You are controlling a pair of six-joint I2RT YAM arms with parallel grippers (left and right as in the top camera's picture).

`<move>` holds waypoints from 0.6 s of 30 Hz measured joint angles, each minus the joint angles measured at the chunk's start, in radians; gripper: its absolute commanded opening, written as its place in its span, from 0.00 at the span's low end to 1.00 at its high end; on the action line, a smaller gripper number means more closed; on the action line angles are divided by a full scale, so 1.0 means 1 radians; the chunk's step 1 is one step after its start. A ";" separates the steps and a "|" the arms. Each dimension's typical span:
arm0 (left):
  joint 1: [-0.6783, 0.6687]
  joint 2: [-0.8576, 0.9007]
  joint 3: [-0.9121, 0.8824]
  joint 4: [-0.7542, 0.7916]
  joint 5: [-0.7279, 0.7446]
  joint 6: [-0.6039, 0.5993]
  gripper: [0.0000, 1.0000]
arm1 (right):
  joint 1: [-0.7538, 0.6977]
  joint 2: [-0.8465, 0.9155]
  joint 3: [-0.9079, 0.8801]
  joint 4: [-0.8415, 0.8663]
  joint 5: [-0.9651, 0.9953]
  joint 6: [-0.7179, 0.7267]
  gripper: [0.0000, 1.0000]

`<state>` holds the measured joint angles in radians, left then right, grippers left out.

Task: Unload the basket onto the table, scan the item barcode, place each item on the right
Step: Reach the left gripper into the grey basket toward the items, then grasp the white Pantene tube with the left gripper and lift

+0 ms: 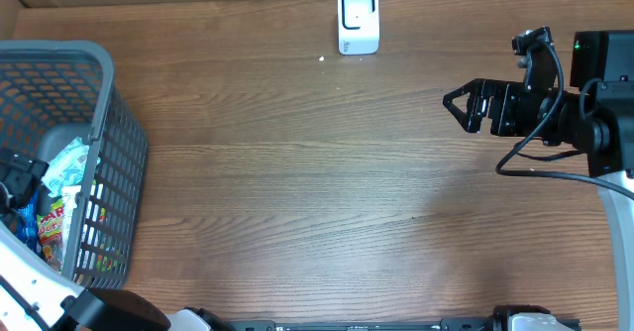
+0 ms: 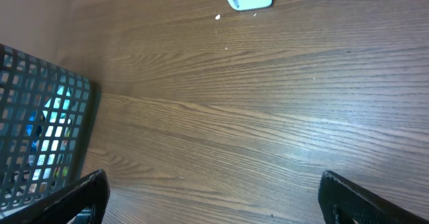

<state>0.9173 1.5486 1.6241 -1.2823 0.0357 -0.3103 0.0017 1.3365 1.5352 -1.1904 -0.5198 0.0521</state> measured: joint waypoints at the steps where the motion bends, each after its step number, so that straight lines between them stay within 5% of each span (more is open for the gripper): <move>1: 0.000 0.000 -0.042 0.039 -0.007 0.008 0.96 | 0.000 0.000 0.000 -0.001 0.000 0.000 1.00; 12: 0.000 0.073 -0.346 0.232 -0.037 0.365 0.82 | 0.000 0.000 0.000 -0.034 0.000 0.000 1.00; 18: 0.000 0.137 -0.422 0.271 -0.095 0.420 0.79 | 0.000 0.000 0.000 -0.035 0.000 0.000 1.00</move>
<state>0.9173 1.6855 1.2018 -1.0111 -0.0589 0.1093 0.0017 1.3365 1.5352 -1.2251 -0.5201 0.0525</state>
